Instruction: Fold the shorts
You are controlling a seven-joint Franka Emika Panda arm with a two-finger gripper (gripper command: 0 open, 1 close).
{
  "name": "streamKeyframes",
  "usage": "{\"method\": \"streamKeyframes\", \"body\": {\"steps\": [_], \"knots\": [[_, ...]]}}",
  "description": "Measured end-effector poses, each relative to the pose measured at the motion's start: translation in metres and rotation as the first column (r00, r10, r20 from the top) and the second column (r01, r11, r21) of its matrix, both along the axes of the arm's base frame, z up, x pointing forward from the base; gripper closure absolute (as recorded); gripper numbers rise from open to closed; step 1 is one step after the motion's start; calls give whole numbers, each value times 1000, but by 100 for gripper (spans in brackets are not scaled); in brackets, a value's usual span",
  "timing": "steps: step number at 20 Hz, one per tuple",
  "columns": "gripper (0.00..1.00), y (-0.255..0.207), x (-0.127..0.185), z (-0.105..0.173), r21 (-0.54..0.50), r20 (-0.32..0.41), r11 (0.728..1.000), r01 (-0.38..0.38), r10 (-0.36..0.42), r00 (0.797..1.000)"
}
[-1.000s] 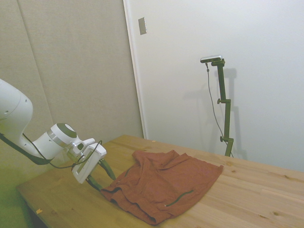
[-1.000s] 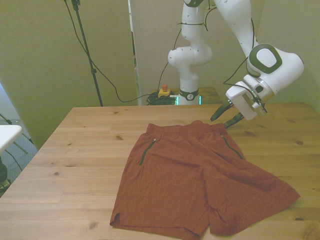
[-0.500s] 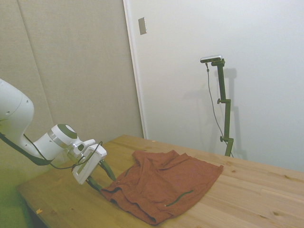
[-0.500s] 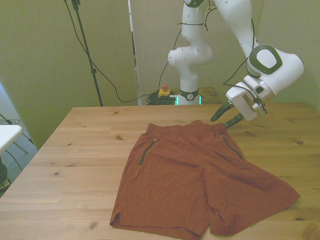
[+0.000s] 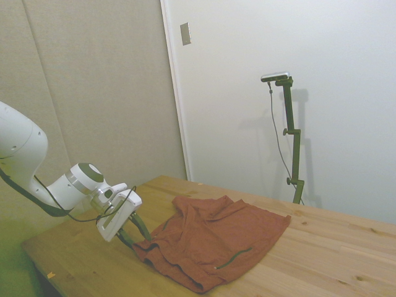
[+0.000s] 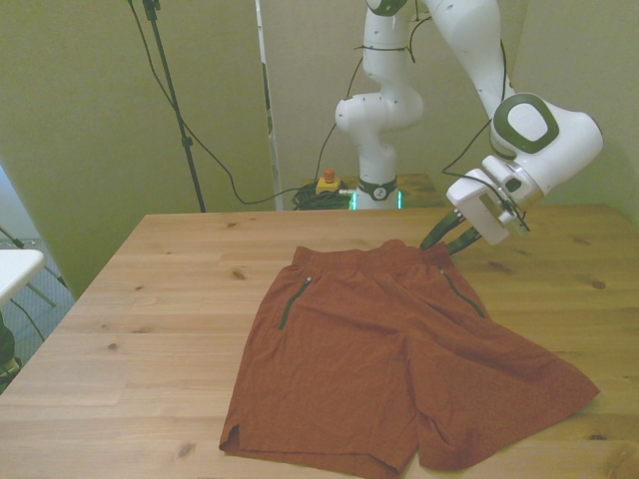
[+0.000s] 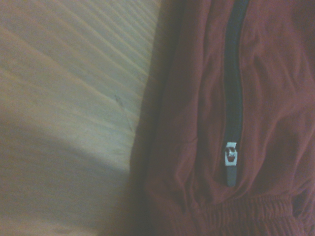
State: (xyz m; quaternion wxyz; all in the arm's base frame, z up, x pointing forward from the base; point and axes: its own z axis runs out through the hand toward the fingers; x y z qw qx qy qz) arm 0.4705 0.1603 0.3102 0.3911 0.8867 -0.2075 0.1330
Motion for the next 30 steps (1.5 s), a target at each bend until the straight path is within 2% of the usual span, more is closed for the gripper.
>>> {"method": "streamKeyframes", "body": {"steps": [12,20,24,30], "knots": [[100,4,-4,-3,0,-8,1000,-9,9,1000],[100,13,-21,3,31,-7,999,8,-8,1000],[100,7,-28,14,56,9,997,44,-45,999],[100,-21,-14,57,194,128,972,135,-161,979]]}}
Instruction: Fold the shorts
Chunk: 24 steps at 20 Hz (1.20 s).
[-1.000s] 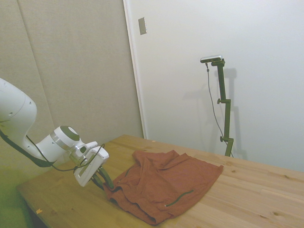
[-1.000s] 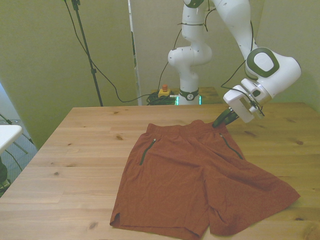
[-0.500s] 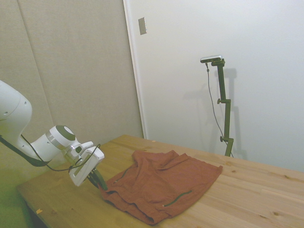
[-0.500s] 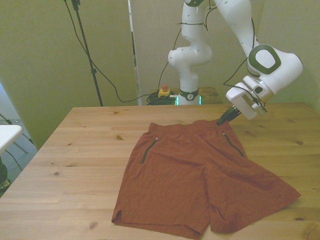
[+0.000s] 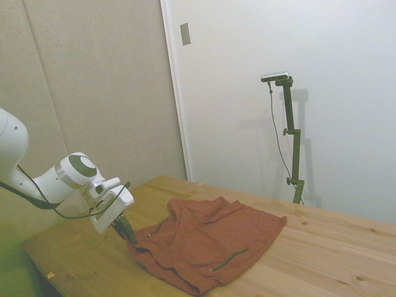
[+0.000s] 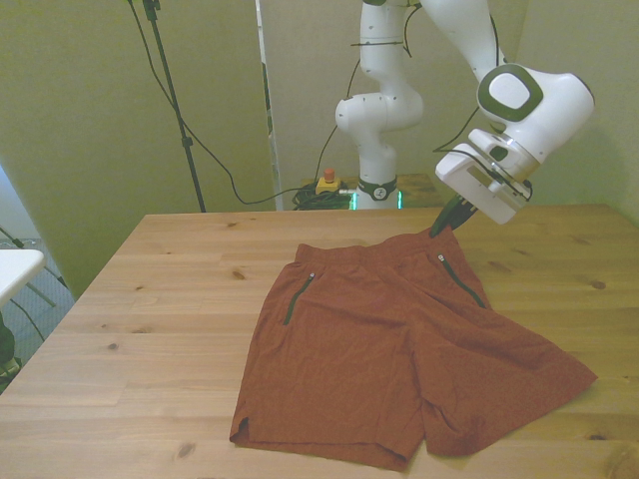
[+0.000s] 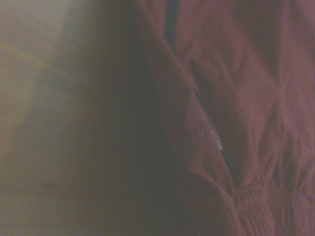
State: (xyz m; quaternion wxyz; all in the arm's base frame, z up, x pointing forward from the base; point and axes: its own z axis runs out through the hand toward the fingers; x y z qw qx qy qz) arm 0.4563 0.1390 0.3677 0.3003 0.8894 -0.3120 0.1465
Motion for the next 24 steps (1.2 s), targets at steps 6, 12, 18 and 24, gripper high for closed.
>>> {"method": "streamKeyframes", "body": {"steps": [6,12,18,24], "knots": [[100,-49,15,50,87,128,992,94,-105,986],[100,-84,17,87,184,216,971,152,-191,958],[100,-146,-7,106,265,241,936,230,-296,924],[0,-232,-38,93,411,250,882,231,-352,902]]}}
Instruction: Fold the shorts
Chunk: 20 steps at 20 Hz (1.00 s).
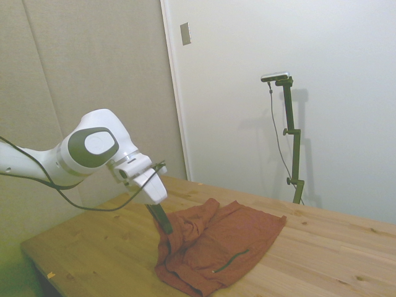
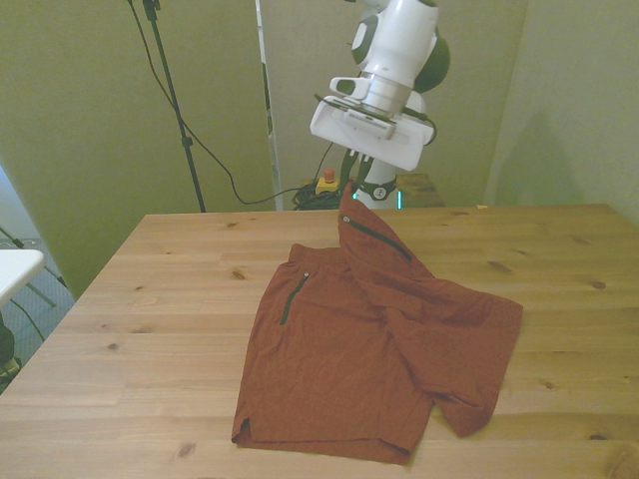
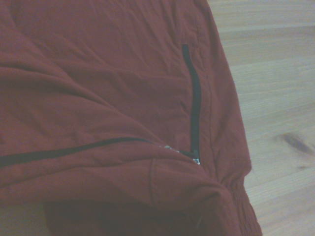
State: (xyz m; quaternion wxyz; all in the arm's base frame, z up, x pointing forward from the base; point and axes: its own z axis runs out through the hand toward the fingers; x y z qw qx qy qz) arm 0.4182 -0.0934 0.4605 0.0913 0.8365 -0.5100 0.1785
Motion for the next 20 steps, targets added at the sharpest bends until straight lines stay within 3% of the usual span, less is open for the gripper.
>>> {"method": "streamKeyframes", "body": {"steps": [5,10,20], "knots": [[0,-43,-4,-33,121,56,992,-23,16,998],[0,-70,0,-62,178,37,984,3,-10,999],[0,-82,3,-78,223,20,974,38,-44,999]]}}
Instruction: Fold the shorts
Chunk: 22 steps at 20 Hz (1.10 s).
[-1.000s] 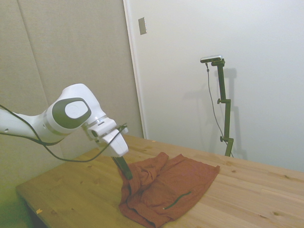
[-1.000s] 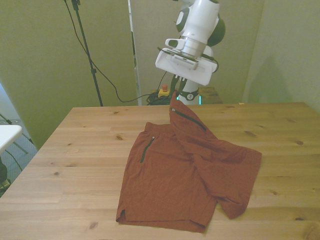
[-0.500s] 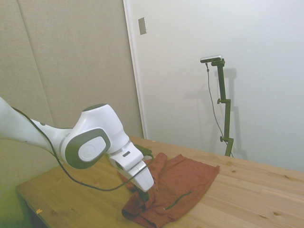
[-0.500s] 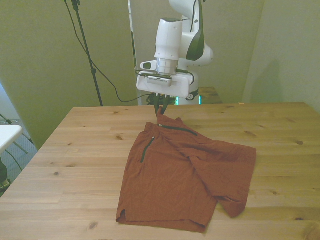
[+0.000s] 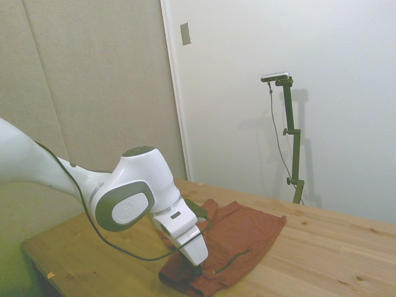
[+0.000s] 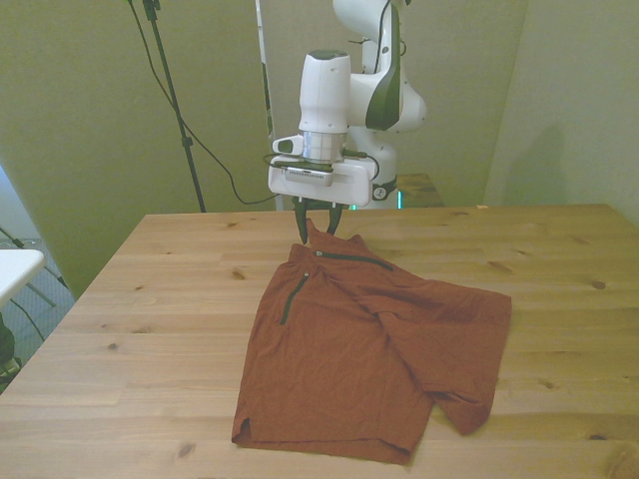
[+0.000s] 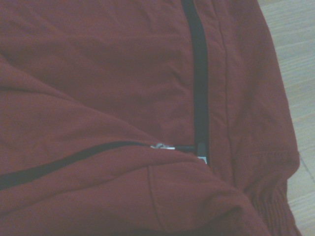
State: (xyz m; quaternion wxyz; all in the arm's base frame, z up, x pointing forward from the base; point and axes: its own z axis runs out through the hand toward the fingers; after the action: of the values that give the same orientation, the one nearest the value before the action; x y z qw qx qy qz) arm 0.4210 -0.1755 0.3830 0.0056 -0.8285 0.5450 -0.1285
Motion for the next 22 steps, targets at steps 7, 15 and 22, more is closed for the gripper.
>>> {"method": "streamKeyframes", "body": {"steps": [7,15,22], "knots": [[0,-7,-5,14,-7,21,1000,15,-15,1000],[0,59,-15,84,-208,-7,975,-74,74,997],[0,174,34,60,-488,-116,808,-329,313,943]]}}
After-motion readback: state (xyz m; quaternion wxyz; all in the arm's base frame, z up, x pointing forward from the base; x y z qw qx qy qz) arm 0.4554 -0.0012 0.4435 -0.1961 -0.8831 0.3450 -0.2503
